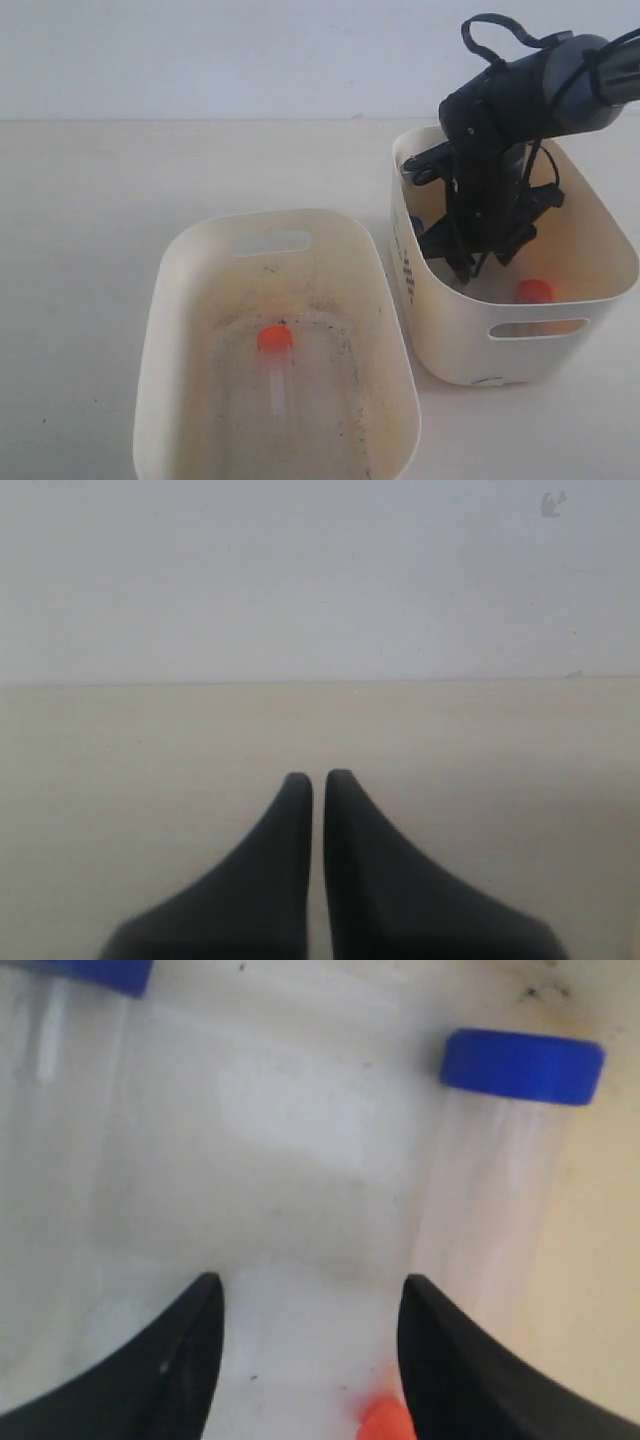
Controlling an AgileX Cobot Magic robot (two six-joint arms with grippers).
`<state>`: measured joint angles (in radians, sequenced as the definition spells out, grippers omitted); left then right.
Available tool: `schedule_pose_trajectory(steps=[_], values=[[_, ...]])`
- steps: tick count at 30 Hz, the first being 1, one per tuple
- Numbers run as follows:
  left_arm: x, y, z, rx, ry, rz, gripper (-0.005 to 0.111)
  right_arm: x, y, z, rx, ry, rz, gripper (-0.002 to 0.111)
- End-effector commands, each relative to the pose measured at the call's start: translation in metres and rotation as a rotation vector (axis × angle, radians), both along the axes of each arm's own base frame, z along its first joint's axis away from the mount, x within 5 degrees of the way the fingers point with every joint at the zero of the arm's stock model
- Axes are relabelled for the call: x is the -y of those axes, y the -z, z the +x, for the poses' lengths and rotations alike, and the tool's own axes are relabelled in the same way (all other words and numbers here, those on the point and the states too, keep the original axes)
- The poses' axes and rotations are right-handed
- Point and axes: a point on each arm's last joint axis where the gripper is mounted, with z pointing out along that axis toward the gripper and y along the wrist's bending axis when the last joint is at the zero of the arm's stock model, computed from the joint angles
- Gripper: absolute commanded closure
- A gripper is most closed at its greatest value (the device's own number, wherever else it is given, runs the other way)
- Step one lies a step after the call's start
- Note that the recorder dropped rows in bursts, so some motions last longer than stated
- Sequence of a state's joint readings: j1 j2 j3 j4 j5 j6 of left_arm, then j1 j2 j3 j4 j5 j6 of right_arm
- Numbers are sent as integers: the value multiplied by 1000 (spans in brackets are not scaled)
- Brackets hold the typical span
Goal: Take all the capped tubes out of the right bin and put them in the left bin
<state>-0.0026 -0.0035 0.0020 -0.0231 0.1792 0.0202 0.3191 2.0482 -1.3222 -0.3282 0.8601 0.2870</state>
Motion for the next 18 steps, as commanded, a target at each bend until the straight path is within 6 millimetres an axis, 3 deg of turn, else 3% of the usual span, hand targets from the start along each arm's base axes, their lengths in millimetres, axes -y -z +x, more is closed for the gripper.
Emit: schedule_pose_trajectory(steps=[1, 6, 18], values=[[0, -1, 0, 6, 7, -8, 103, 4, -28, 3, 105, -3, -29, 57], [0, -1, 0, 6, 7, -8, 103, 15, -39, 2, 135, 47, -133, 57], [0, -1, 0, 6, 7, -8, 103, 10, -25, 2, 115, 55, -82, 57]])
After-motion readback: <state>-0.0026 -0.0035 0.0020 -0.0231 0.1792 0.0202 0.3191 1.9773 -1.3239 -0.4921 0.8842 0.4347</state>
